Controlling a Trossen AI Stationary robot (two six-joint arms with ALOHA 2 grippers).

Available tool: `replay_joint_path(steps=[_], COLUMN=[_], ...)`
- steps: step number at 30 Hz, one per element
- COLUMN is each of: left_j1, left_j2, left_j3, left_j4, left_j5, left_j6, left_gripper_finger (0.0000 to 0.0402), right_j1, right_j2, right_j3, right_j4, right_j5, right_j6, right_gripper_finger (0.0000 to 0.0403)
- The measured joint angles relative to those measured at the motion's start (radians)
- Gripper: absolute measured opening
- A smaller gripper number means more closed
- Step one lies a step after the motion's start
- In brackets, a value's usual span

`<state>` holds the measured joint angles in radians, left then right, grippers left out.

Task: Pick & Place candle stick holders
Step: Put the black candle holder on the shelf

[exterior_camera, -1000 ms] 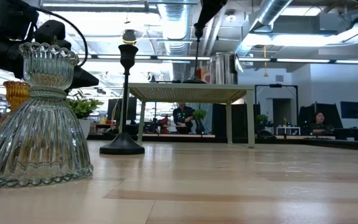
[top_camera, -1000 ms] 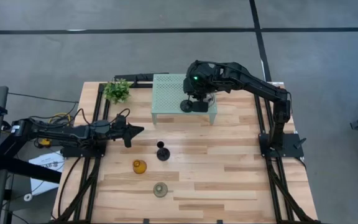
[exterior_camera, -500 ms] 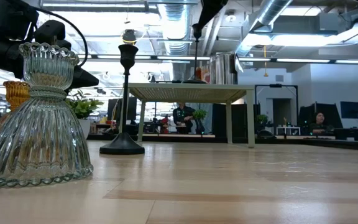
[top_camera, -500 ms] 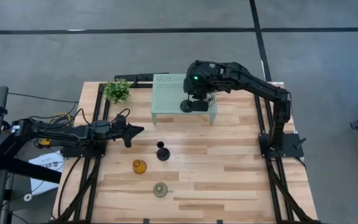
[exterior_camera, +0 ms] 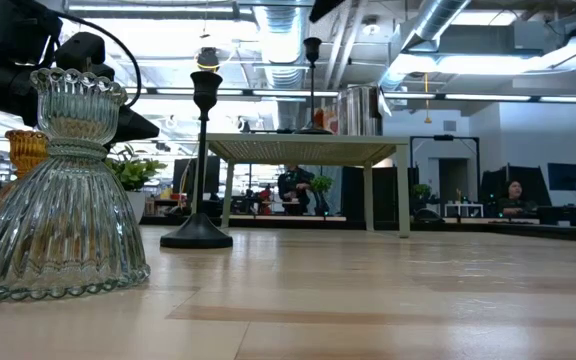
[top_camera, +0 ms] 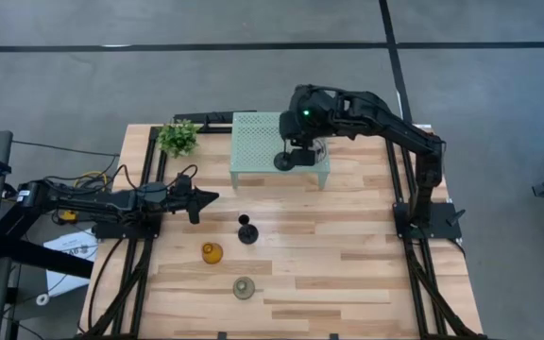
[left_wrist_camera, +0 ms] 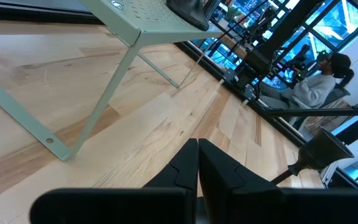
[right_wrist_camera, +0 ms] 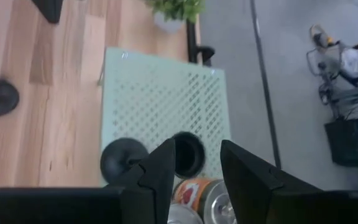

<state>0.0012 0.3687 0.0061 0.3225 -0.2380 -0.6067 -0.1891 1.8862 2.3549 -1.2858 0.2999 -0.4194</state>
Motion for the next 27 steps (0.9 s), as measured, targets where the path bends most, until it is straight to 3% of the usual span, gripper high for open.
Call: replay_joint_path(steps=[9,19,27], left_j1=[0.000,0.000,0.000], left_j2=[0.000,0.000,0.000], left_j3=[0.000,0.000,0.000], left_j4=[0.000,0.001,0.017], left_j5=[0.000,0.000,0.001], left_j6=[0.000,0.000,0.000], left_gripper_finger=[0.0011,0.0011,0.0011], right_j1=[0.091,0.252,0.373], right_j2=[-0.048,-0.114,-0.179], right_j3=[0.002,0.001,-0.009], right_j4=[-0.018,-0.275,-0.288], right_j5=[0.067,0.065,0.115], right_j6=[0.094,0.500,0.718], right_gripper_finger=[0.0121,0.0120,0.0111])
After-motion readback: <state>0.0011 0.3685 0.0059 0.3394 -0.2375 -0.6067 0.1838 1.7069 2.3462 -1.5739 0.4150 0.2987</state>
